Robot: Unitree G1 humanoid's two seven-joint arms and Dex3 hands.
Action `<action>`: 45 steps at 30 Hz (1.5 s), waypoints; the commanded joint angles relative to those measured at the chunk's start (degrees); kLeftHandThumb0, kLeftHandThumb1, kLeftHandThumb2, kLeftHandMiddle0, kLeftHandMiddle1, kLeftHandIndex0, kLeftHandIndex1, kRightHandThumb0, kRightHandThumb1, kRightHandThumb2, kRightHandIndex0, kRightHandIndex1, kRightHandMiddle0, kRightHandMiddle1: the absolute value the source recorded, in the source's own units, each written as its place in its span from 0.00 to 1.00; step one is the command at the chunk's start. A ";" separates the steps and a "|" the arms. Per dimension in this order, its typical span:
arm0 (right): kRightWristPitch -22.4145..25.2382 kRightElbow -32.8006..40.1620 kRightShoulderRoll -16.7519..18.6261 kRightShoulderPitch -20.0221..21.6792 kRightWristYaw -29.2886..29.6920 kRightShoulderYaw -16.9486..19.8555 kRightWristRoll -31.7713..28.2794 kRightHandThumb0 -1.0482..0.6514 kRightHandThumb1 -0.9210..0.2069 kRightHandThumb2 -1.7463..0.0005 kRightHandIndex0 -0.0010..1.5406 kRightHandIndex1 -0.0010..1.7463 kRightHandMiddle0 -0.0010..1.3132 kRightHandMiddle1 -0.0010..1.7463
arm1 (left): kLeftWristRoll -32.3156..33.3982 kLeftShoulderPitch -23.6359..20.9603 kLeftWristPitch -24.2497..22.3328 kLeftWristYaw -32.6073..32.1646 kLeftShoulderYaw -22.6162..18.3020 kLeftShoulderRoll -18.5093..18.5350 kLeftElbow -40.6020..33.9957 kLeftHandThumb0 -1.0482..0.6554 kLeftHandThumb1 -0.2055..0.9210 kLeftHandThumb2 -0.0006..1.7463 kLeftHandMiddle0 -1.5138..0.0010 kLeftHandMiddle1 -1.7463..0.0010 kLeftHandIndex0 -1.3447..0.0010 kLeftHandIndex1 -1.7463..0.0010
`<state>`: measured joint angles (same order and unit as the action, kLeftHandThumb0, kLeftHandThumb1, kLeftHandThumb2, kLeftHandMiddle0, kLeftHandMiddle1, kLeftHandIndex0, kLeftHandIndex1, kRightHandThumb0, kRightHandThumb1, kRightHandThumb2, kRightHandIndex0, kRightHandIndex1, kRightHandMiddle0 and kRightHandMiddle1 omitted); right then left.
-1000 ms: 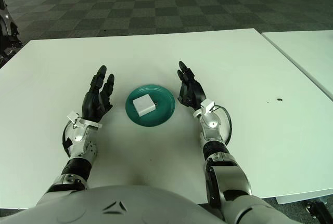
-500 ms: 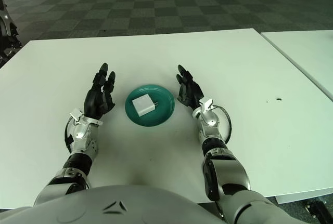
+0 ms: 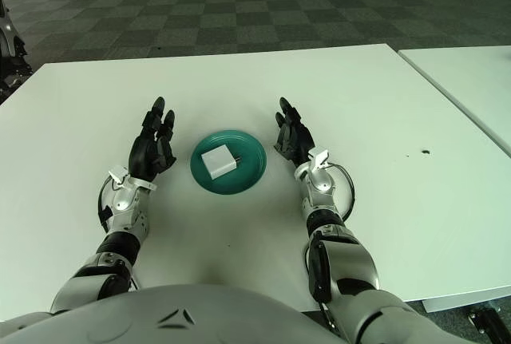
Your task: Put the charger into the plate.
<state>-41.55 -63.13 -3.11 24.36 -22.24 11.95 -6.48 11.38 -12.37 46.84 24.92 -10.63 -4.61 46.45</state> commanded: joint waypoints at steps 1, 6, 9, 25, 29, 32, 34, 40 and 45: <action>2.56 -6.23 7.20 -9.83 0.33 1.84 -3.31 0.00 0.00 0.39 0.00 0.00 0.00 0.00 | -2.17 9.95 3.75 -2.75 -0.50 0.44 8.68 0.00 1.00 0.60 1.00 1.00 1.00 1.00; 2.94 -5.56 7.20 -10.00 1.10 2.12 -2.58 0.00 0.00 0.37 0.00 0.00 0.00 0.00 | -2.95 10.47 3.21 -3.51 -0.25 0.17 7.61 0.00 1.00 0.61 1.00 1.00 1.00 1.00; 3.22 -5.30 7.12 -10.11 1.25 2.22 -2.31 0.00 0.00 0.36 0.00 0.00 0.00 0.00 | -0.81 10.87 -0.46 -1.87 -0.66 -0.52 6.33 0.00 1.00 0.61 1.00 1.00 1.00 1.00; 3.07 -4.06 7.13 -10.96 1.32 3.12 -2.46 0.00 0.00 0.38 0.00 0.00 0.00 0.00 | 2.22 10.54 -4.99 0.23 -2.12 -1.95 6.65 0.00 1.00 0.67 1.00 1.00 1.00 1.00; 2.56 -3.96 7.03 -11.32 1.41 3.22 -2.34 0.00 0.00 0.39 0.00 0.00 0.00 0.00 | 0.87 11.17 -4.79 -0.59 -1.34 -1.83 5.22 0.00 1.00 0.68 1.00 1.00 1.00 1.00; 2.50 -4.02 6.85 -11.49 1.65 3.20 -2.18 0.00 0.00 0.39 0.00 0.00 0.00 0.00 | -0.22 12.73 -4.78 -1.72 -0.37 -2.44 2.15 0.00 1.00 0.69 1.00 1.00 1.00 1.00; 2.63 -3.98 6.79 -11.61 2.15 3.06 -1.91 0.00 0.00 0.39 0.00 0.00 0.00 0.00 | -1.78 14.89 -5.07 -3.22 0.91 -3.00 -2.73 0.00 1.00 0.69 1.00 1.00 1.00 1.00; 4.07 1.33 7.31 -12.91 4.37 0.91 -0.17 0.00 0.00 0.36 0.00 0.00 0.00 0.00 | -3.94 15.98 -7.32 -5.22 2.66 -3.01 -7.11 0.00 1.00 0.72 1.00 1.00 1.00 1.00; 7.13 3.35 6.20 -13.21 6.39 -1.06 1.89 0.00 0.00 0.33 0.00 0.00 0.00 0.00 | -0.12 14.11 -18.14 -3.64 2.05 -2.25 -7.97 0.00 1.00 0.73 1.00 1.00 1.00 1.00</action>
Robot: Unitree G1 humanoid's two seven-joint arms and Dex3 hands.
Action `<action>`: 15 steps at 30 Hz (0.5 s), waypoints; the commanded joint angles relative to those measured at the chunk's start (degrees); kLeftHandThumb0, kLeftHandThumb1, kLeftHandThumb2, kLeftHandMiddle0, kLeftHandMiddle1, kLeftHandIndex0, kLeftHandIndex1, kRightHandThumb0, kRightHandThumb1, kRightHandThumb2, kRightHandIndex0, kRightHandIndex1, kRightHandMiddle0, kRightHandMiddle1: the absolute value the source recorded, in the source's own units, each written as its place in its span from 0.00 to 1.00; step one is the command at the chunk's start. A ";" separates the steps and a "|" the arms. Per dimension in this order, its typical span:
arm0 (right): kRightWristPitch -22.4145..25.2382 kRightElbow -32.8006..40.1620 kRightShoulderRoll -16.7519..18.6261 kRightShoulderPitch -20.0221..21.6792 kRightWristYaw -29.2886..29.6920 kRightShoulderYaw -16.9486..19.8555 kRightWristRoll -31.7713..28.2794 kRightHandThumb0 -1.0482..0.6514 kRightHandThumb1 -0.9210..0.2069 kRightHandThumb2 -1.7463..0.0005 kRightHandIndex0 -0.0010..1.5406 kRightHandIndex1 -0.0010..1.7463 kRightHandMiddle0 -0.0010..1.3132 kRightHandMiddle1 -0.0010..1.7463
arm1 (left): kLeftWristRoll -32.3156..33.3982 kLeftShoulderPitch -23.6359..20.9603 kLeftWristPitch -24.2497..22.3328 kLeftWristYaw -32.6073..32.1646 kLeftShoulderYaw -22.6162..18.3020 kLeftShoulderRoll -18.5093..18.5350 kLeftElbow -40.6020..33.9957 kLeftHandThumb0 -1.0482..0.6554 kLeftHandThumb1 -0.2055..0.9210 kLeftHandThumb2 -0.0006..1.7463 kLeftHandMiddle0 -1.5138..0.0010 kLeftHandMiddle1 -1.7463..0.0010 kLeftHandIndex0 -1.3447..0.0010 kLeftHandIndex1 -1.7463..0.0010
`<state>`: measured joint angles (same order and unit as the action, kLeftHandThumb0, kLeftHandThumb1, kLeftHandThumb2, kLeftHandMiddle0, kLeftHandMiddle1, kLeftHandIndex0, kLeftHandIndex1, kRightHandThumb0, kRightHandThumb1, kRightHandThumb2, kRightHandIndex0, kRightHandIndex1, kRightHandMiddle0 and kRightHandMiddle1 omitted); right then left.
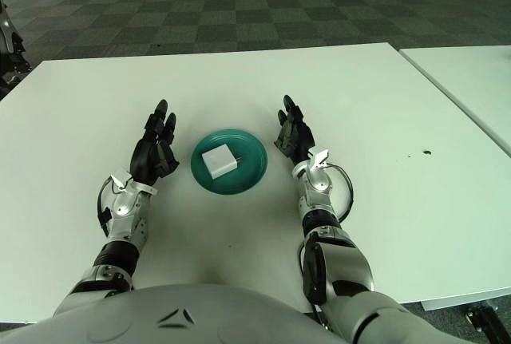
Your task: Put the charger into the plate.
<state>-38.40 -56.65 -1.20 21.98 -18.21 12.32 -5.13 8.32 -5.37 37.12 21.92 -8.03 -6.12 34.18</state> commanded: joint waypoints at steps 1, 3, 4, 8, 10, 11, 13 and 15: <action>4.74 -2.65 4.09 -10.89 2.79 -1.81 0.86 0.00 0.00 0.32 0.00 0.00 0.00 0.00 | 3.53 6.41 -10.54 -0.54 -0.84 -0.48 4.55 0.00 1.00 0.73 1.00 1.00 1.00 1.00; 6.85 -1.48 3.64 -10.98 3.84 -2.78 1.63 0.00 0.00 0.31 0.00 0.00 0.00 0.00 | 4.17 5.96 -14.93 -0.84 -0.93 -0.26 3.68 0.00 1.00 0.73 1.00 1.00 1.00 1.00; 8.38 -1.12 3.32 -10.70 4.42 -3.24 2.01 0.00 0.00 0.31 0.00 0.00 0.00 0.00 | 4.09 5.94 -16.66 -1.17 -0.80 -0.16 3.11 0.00 1.00 0.73 1.00 1.00 1.00 1.00; 13.51 -2.08 2.14 -8.46 6.00 -3.99 2.49 0.00 0.00 0.30 0.00 0.00 0.00 0.00 | 3.38 5.63 -19.84 -2.25 -0.18 0.21 2.15 0.00 1.00 0.72 1.00 1.00 0.98 0.99; 15.53 -2.90 1.68 -7.48 6.33 -4.11 2.37 0.00 0.00 0.30 0.00 0.00 0.00 0.00 | 2.85 5.43 -20.50 -2.78 0.09 0.34 2.07 0.00 1.00 0.72 1.00 1.00 0.98 0.99; 16.39 -3.32 1.46 -7.06 6.43 -4.14 2.29 0.00 0.00 0.30 0.00 0.00 0.00 0.00 | 2.57 5.32 -20.74 -3.06 0.22 0.39 2.09 0.00 1.00 0.72 1.00 1.00 0.98 0.99; 18.29 -4.19 1.12 -6.31 6.80 -4.18 2.20 0.00 0.00 0.31 0.00 0.00 0.00 0.00 | 1.66 5.06 -20.99 -3.98 0.52 0.61 2.47 0.00 1.00 0.72 1.00 1.00 0.98 0.99; 19.83 -4.20 1.04 -6.10 7.18 -4.21 2.04 0.00 0.00 0.31 0.00 0.00 0.00 0.00 | 0.77 4.93 -20.96 -4.92 0.80 0.86 2.88 0.01 1.00 0.72 1.00 1.00 0.99 0.99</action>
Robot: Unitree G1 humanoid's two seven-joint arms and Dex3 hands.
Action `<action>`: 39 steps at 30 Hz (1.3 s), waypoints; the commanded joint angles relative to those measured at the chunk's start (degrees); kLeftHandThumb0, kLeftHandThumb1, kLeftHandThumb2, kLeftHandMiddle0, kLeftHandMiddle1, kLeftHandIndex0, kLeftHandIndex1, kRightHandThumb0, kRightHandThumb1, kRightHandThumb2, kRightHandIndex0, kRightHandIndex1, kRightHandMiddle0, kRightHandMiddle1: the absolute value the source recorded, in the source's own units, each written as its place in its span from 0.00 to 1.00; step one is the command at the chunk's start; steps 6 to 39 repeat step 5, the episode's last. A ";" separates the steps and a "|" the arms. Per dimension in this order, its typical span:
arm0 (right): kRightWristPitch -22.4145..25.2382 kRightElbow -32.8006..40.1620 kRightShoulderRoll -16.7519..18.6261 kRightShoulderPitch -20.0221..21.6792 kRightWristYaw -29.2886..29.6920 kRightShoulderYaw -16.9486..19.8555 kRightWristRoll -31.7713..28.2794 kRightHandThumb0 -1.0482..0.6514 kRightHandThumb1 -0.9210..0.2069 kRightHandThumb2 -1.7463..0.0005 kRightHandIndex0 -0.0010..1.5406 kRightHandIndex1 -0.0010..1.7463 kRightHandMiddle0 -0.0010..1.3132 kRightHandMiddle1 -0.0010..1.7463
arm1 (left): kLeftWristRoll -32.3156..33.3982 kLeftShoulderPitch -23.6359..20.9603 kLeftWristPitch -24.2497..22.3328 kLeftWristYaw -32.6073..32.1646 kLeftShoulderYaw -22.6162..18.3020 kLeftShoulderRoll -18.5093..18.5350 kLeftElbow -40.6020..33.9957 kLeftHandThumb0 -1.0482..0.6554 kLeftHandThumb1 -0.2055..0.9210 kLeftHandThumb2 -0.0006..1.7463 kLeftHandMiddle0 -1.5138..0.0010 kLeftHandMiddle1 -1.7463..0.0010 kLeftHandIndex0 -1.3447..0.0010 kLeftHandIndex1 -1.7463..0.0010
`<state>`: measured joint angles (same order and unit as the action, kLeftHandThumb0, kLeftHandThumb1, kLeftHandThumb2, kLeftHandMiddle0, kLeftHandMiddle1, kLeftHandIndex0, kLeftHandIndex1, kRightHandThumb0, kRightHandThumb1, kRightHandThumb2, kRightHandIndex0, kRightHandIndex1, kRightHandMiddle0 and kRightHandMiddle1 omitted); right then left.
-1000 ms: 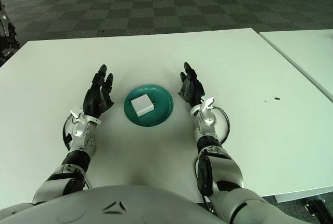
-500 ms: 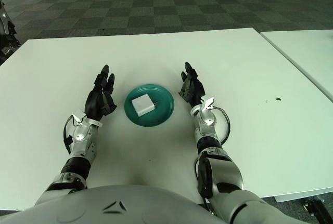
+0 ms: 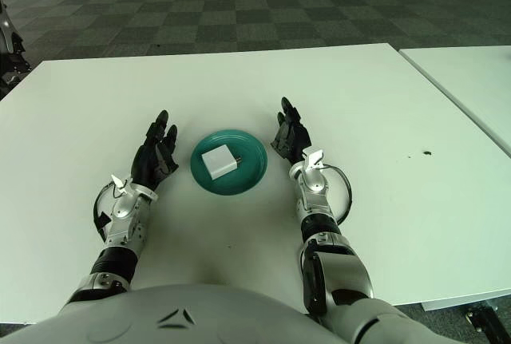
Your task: Put the charger into the plate.
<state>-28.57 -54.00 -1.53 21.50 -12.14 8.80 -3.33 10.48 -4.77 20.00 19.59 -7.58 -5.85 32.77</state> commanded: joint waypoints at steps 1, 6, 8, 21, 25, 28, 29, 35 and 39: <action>10.60 -6.73 1.37 -5.58 1.27 -0.67 0.11 0.00 0.00 0.32 0.00 0.00 0.00 0.00 | -1.89 4.28 -3.69 -3.01 0.56 0.77 4.59 0.01 1.00 0.72 1.00 1.00 0.99 0.99; 11.50 -6.74 1.29 -5.42 1.63 -0.62 -0.15 0.00 0.00 0.33 0.00 0.00 0.00 0.00 | -3.36 4.14 -2.96 -4.28 1.28 1.13 5.58 0.01 1.00 0.72 1.00 1.00 0.99 0.99; 11.50 -6.74 1.29 -5.42 1.63 -0.62 -0.15 0.00 0.00 0.33 0.00 0.00 0.00 0.00 | -3.36 4.14 -2.96 -4.28 1.28 1.13 5.58 0.01 1.00 0.72 1.00 1.00 0.99 0.99; 11.50 -6.74 1.29 -5.42 1.63 -0.62 -0.15 0.00 0.00 0.33 0.00 0.00 0.00 0.00 | -3.36 4.14 -2.96 -4.28 1.28 1.13 5.58 0.01 1.00 0.72 1.00 1.00 0.99 0.99; 11.50 -6.74 1.29 -5.42 1.63 -0.62 -0.15 0.00 0.00 0.33 0.00 0.00 0.00 0.00 | -3.36 4.14 -2.96 -4.28 1.28 1.13 5.58 0.01 1.00 0.72 1.00 1.00 0.99 0.99; 11.50 -6.74 1.29 -5.42 1.63 -0.62 -0.15 0.00 0.00 0.33 0.00 0.00 0.00 0.00 | -3.36 4.14 -2.96 -4.28 1.28 1.13 5.58 0.01 1.00 0.72 1.00 1.00 0.99 0.99; 11.50 -6.74 1.29 -5.42 1.63 -0.62 -0.15 0.00 0.00 0.33 0.00 0.00 0.00 0.00 | -3.36 4.14 -2.96 -4.28 1.28 1.13 5.58 0.01 1.00 0.72 1.00 1.00 0.99 0.99; 11.50 -6.74 1.29 -5.42 1.63 -0.62 -0.15 0.00 0.00 0.33 0.00 0.00 0.00 0.00 | -3.36 4.14 -2.96 -4.28 1.28 1.13 5.58 0.01 1.00 0.72 1.00 1.00 0.99 0.99; 11.50 -6.74 1.29 -5.42 1.63 -0.62 -0.15 0.00 0.00 0.33 0.00 0.00 0.00 0.00 | -3.36 4.14 -2.96 -4.28 1.28 1.13 5.58 0.01 1.00 0.72 1.00 1.00 0.99 0.99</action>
